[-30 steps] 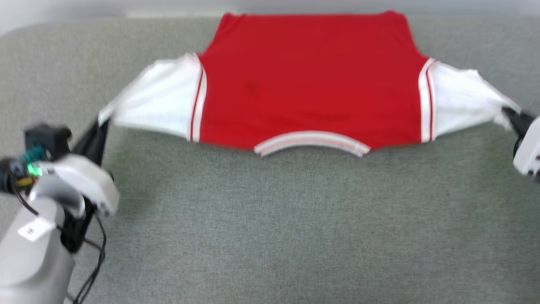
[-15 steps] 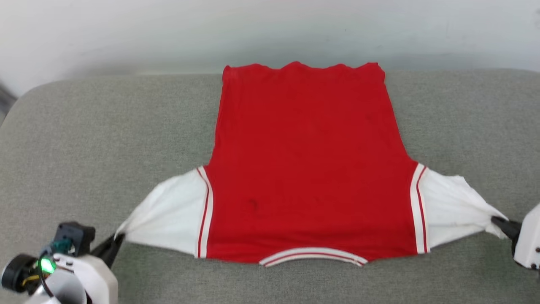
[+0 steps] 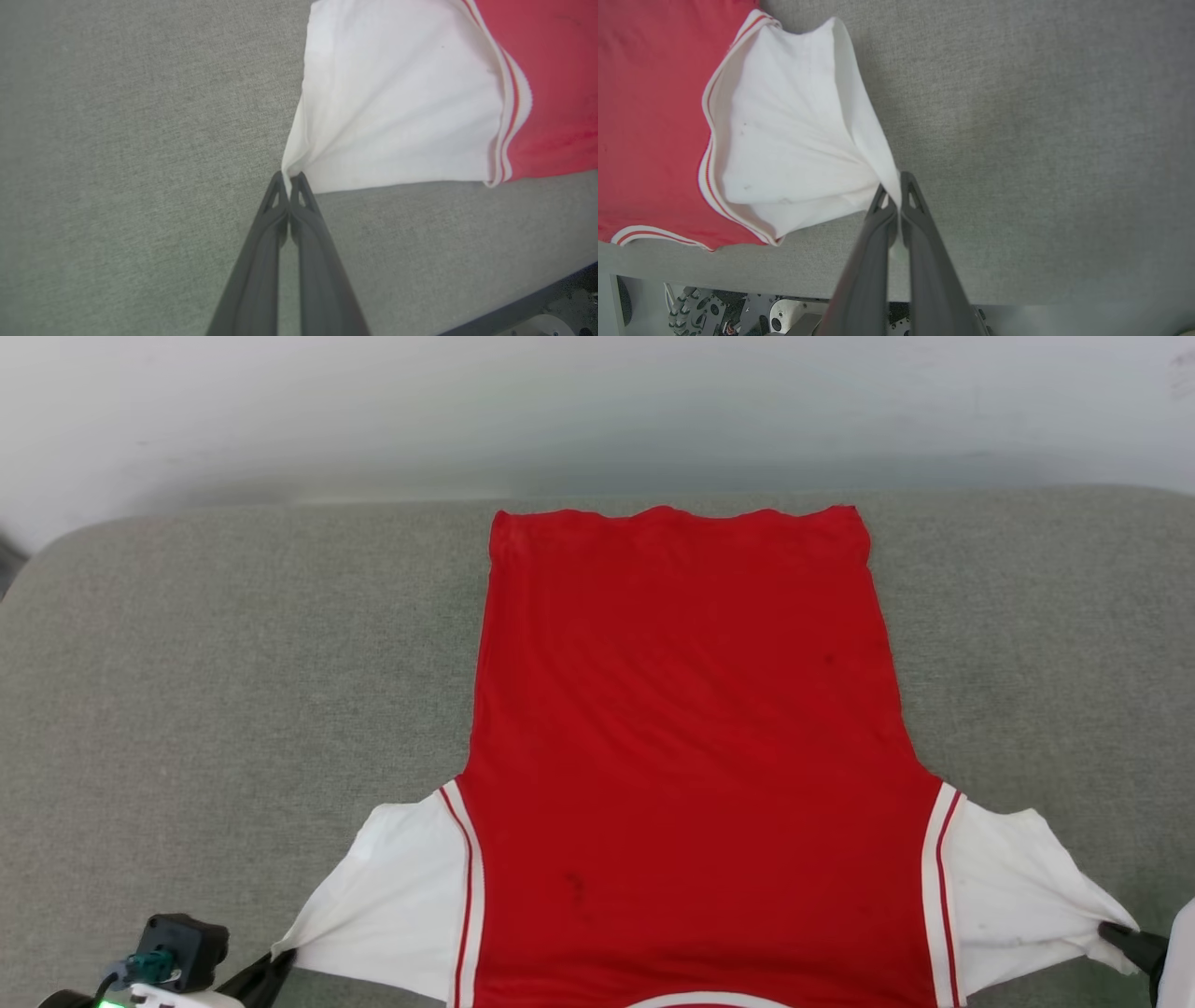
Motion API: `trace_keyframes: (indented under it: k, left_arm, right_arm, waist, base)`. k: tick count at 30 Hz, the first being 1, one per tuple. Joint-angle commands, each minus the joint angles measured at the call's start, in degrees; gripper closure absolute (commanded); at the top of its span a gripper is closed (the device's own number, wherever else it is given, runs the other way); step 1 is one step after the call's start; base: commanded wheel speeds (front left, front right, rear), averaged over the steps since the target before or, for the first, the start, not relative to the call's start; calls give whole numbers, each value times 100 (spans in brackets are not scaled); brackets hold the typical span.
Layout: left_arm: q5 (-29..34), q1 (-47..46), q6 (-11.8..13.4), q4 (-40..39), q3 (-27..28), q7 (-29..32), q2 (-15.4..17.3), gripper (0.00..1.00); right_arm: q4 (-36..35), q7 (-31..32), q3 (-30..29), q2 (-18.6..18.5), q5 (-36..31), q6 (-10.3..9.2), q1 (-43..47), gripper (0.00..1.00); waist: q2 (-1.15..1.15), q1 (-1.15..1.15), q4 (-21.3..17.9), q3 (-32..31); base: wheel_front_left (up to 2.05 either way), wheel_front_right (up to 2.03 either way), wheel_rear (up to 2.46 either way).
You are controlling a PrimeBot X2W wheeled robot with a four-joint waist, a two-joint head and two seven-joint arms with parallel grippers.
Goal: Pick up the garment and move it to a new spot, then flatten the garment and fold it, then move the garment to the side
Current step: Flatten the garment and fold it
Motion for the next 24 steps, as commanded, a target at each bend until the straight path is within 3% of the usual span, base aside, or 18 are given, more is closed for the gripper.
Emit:
trace_keyframes:
  k: [1, 2, 3, 9, 13, 18, 24]
  left_arm:
    - [-32, -36, 3, -64, -24, 50, -28, 100]
    - [-55, -71, -11, -132, -43, 84, -59, 100]
    - [-61, -114, -14, -204, -59, 113, -75, 100]
    - [-110, -108, 22, -747, -229, 482, -83, 100]
    - [-301, -26, 231, -1518, -209, 754, -194, 100]
    - [-147, -46, 408, -2378, -316, 1172, -45, 100]
    - [92, -302, 478, -3049, -532, 1356, -141, 100]
  right_arm:
    - [-72, -6, -11, -68, -60, -8, -6, 100]
    - [-135, -32, 31, -121, -85, -8, -56, 62]
    - [-192, -36, 68, -166, -71, -7, -103, 0]
    - [-557, 89, 184, -340, 175, -5, -507, 0]
    - [-948, 450, 205, -411, 305, -5, -1061, 0]
    - [-1233, 1233, 250, -487, 268, -5, -2015, 0]
    - [-872, 2321, 187, -641, -160, -5, -3512, 0]
  waist:
    - [0, 1, 25, 78]
    - [0, 1, 39, 118]
    - [0, 1, 57, 166]
    - [0, 1, 156, 444]
    - [0, 1, 334, 794]
    - [0, 1, 666, 1384]
    - [0, 1, 1166, 2156]
  base:
    - [0, 0, 0]
    - [0, 0, 0]
    - [0, 0, 0]
    - [0, 0, 0]
    - [0, 0, 0]
    - [0, 0, 0]
    - [0, 0, 0]
